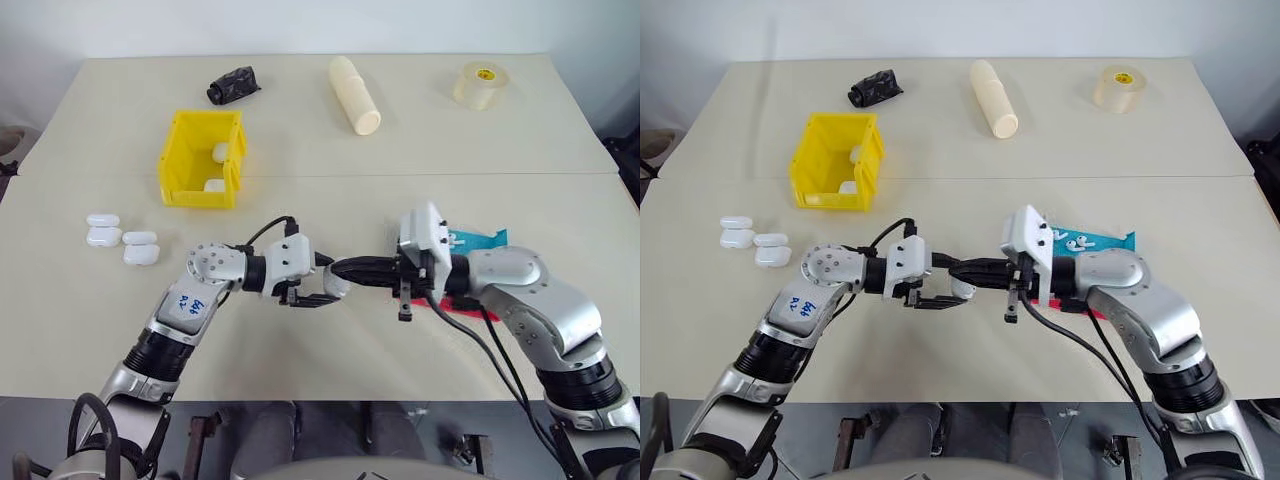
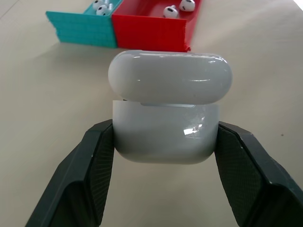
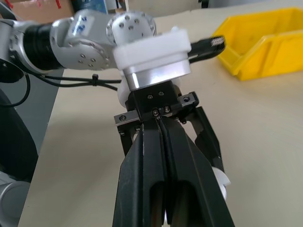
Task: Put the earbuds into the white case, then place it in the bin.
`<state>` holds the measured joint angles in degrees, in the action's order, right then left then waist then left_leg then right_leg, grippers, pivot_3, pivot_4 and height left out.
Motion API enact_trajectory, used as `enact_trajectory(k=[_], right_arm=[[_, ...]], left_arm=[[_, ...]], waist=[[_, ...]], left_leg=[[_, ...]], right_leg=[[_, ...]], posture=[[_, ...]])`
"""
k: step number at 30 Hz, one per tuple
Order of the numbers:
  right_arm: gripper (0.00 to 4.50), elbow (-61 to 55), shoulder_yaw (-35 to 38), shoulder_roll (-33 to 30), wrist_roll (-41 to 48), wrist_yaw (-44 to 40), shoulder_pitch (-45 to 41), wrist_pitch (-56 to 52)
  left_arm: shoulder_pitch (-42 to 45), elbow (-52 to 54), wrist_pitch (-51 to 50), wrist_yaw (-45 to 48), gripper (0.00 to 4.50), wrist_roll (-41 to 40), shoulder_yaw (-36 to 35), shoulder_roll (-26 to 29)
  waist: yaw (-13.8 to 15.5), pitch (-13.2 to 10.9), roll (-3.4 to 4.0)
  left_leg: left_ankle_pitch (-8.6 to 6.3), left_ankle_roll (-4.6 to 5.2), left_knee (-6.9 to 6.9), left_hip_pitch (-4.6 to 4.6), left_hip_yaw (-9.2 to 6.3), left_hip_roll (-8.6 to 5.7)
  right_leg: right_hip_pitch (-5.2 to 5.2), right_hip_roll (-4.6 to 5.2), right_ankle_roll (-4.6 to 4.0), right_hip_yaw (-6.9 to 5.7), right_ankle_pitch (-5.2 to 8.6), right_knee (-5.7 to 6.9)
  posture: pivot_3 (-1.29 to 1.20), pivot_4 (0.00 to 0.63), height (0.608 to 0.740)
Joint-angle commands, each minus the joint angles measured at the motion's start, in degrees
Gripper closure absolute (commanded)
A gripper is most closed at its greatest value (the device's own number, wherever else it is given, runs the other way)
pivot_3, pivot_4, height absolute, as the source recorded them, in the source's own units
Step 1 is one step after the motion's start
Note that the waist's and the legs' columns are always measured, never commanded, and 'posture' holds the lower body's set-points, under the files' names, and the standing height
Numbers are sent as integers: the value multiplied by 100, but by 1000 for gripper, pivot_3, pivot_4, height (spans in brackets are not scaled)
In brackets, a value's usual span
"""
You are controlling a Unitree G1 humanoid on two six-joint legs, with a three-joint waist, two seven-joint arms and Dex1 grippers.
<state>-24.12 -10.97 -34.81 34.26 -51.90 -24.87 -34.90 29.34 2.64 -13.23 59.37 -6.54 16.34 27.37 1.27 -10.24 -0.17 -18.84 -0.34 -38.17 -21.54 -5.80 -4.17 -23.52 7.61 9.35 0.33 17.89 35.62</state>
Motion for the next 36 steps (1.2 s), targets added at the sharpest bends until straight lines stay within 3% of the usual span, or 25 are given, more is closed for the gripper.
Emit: enact_trajectory(k=[1,10,15,18,25,29,33,36], right_arm=[[4463,5,-4,77,-69,-7,-117,3],[4463,767,512,-472,-389,-737,501,804],[4463,746,1004,-499,-142,-958,968,1119],[3944,668,1396,-425,-86,-1060,1326,1607],[1548,397,2098,-106,99,-970,1950,2392],[173,505,2170,349,-350,-754,1998,3480],[36,457,2054,474,-346,-687,2105,3536],[36,510,1990,492,-400,-591,2055,3557]], left_arm=[[63,326,12,-100,1705,-65,-75,-27],[-161,499,209,-102,1705,-426,-478,20],[-449,682,216,-194,1705,-759,-820,-15],[-835,913,71,-458,1705,-1097,-1265,-24],[-2080,1410,-108,-1227,1705,-1794,-2593,-75],[-2461,1370,22,-2258,1705,-1915,-3445,-503],[-2373,1272,-248,-3306,1705,-1992,-3935,-880],[-1825,943,-568,-3956,1705,-2030,-4083,-953]], waist=[[1,0,0],[7,-3,-4],[-10,-3,-4],[-10,-3,-5],[5,-3,-4],[8,-2,-5],[21,-2,-7],[29,-1,-9]], left_leg=[[0,0,-1,0,0,0],[0,0,1,-1,0,-2],[0,0,1,0,3,1],[0,-1,2,1,3,8],[0,-1,1,4,3,20],[0,-1,-2,9,4,18],[1,-2,-1,18,4,17],[1,-1,-4,18,2,11]], right_leg=[[0,0,0,0,0,-1],[2,1,0,-1,0,-1],[1,-3,0,0,0,-2],[-1,-4,0,0,0,-3],[2,-3,-1,3,1,-7],[6,-2,-2,3,1,-5],[12,-2,-2,4,1,-2],[15,1,-2,4,1,-1]], posture=[[0,150,740],[0,150,740],[0,150,740],[0,150,740],[0,150,740],[0,150,740],[0,150,740],[0,150,740]])
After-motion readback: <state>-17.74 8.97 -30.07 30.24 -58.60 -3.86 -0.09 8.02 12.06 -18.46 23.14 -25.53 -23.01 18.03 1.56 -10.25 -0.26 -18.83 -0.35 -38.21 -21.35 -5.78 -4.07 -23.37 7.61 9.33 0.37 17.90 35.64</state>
